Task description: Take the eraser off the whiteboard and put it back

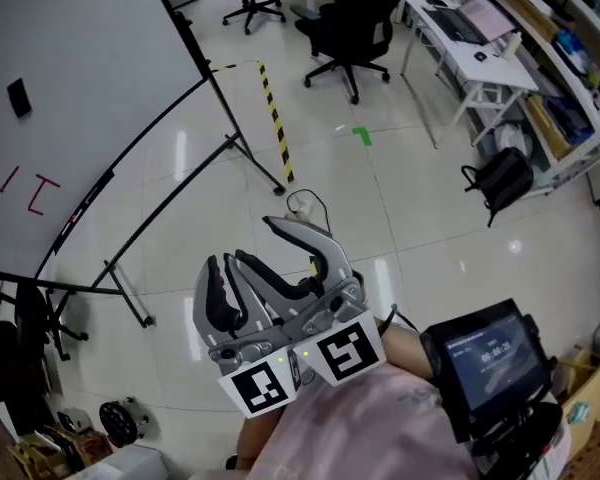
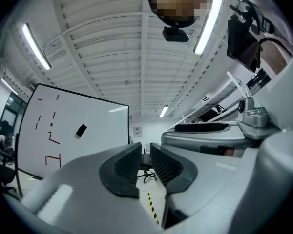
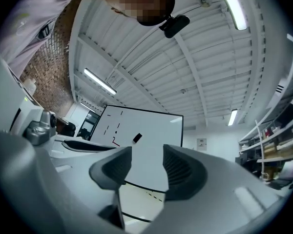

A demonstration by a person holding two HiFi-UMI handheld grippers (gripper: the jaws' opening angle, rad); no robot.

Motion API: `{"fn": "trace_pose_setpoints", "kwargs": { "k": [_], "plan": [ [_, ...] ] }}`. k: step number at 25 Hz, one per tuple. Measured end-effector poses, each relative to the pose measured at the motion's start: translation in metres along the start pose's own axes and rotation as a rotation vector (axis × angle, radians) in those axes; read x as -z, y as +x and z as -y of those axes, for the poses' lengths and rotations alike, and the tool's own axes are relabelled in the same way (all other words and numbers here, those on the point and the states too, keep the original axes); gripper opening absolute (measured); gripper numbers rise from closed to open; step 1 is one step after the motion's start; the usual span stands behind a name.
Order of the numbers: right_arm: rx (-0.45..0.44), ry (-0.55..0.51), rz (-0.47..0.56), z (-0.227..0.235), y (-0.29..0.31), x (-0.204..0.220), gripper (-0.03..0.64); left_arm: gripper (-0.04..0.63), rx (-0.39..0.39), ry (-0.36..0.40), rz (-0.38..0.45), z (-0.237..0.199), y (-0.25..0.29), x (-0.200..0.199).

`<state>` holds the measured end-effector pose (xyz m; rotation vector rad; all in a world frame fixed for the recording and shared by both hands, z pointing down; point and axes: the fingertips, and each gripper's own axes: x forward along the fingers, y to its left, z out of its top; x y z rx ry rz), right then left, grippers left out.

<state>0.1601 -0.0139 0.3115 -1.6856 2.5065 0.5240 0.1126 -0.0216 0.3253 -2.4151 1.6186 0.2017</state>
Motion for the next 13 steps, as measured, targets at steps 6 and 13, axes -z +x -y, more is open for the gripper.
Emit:
{"fn": "trace_pose_setpoints", "kwargs": {
  "k": [6,13],
  "plan": [
    [-0.103,0.034,-0.004,-0.010,0.019,0.012,0.199,0.046,-0.125,0.108,-0.064,-0.017,0.000,0.008],
    [-0.229,0.075,0.095,-0.111,0.090,-0.022,0.199,0.038,-0.234,0.218,-0.122,-0.136,-0.031,-0.004]
  ]
}}
